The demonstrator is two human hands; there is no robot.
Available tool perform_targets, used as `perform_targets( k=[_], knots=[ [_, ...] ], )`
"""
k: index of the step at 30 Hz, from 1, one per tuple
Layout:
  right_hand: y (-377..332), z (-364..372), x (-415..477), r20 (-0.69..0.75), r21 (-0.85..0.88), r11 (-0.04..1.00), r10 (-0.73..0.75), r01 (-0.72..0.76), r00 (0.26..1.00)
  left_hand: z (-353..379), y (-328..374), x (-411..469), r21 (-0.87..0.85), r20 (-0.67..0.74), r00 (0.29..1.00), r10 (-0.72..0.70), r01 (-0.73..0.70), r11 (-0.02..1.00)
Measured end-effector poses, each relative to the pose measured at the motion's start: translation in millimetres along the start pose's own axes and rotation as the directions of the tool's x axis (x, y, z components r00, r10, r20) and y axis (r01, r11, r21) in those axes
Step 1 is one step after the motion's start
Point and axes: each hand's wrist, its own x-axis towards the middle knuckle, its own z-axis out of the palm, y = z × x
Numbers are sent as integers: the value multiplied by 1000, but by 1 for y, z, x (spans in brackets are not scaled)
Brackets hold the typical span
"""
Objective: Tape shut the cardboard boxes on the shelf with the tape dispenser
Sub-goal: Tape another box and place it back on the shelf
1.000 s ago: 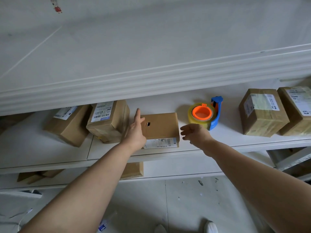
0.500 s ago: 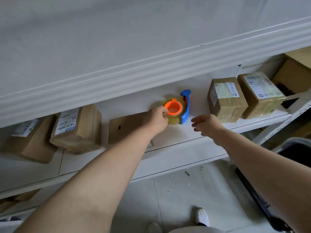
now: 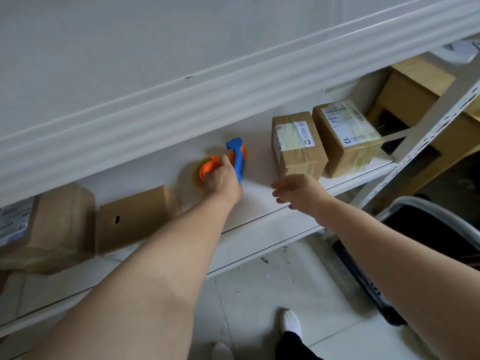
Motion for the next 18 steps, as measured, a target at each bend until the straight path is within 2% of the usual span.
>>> perform_targets(
  k=[2,4,6,8,12,15,18],
  knots=[
    [1,2,4,20,-6,1000,19,-19,1000,-8,1,-5,-110,-11,1000,-7,5,994],
    [0,7,4,57,-16,999,35,-34,998,-20,-2,-17,-315,18,999,-45,49,948],
    [1,12,6,66,-41,997,62,-60,996,-34,-7,-31,-560,124,989,-76,133,818],
    [-3,19,4,46,-62,995,84,-81,995,-50,-20,-48,-704,185,982,-46,165,691],
    [-16,34,-11,18,-72,992,105,-104,994,-88,-52,-89,-802,238,969,71,154,578],
    [-23,49,-36,17,-14,994,111,-111,994,-109,-79,-122,-843,296,938,182,167,512],
    [-23,68,-64,50,188,971,142,-149,989,-122,-111,-156,-828,307,917,256,125,546]
  ],
)
